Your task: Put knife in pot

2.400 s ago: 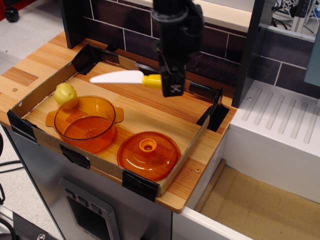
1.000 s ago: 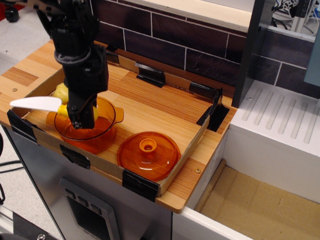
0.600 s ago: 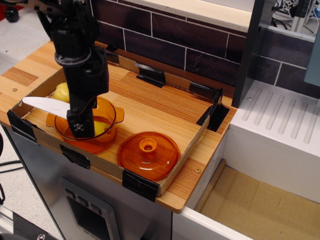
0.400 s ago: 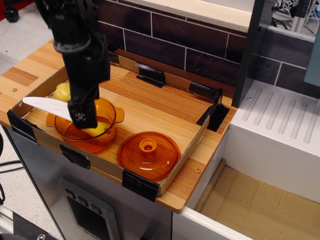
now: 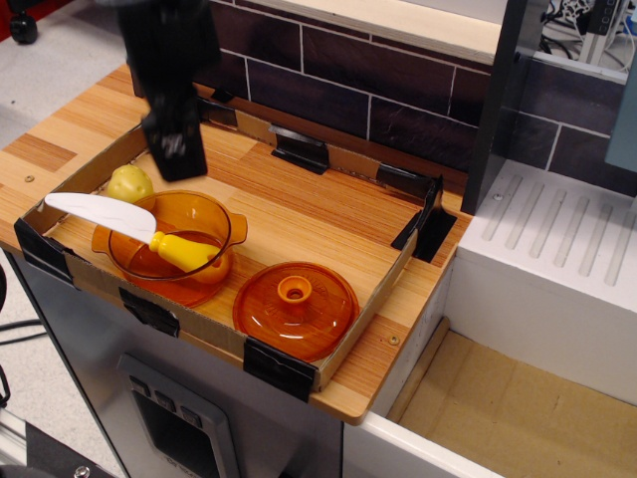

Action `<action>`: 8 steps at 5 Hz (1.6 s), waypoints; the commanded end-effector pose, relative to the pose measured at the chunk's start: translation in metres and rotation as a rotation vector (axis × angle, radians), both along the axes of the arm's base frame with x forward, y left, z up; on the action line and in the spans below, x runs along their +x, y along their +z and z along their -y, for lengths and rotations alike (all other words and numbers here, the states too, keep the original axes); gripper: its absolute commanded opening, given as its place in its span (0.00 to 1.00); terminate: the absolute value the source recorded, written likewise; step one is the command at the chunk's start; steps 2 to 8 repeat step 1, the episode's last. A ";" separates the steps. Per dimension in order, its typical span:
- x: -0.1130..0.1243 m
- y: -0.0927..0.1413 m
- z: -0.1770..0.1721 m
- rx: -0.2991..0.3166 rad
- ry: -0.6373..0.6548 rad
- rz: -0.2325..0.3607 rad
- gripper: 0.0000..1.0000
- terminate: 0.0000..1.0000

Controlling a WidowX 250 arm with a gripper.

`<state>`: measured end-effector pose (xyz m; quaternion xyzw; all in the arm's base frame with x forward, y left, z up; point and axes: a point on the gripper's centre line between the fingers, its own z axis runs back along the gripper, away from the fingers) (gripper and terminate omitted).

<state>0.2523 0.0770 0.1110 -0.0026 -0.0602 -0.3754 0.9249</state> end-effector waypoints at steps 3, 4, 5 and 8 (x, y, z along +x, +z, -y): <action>-0.001 0.013 -0.005 0.012 0.009 0.037 1.00 1.00; -0.001 0.013 -0.005 0.012 0.009 0.037 1.00 1.00; -0.001 0.013 -0.005 0.012 0.009 0.037 1.00 1.00; -0.001 0.013 -0.005 0.012 0.009 0.037 1.00 1.00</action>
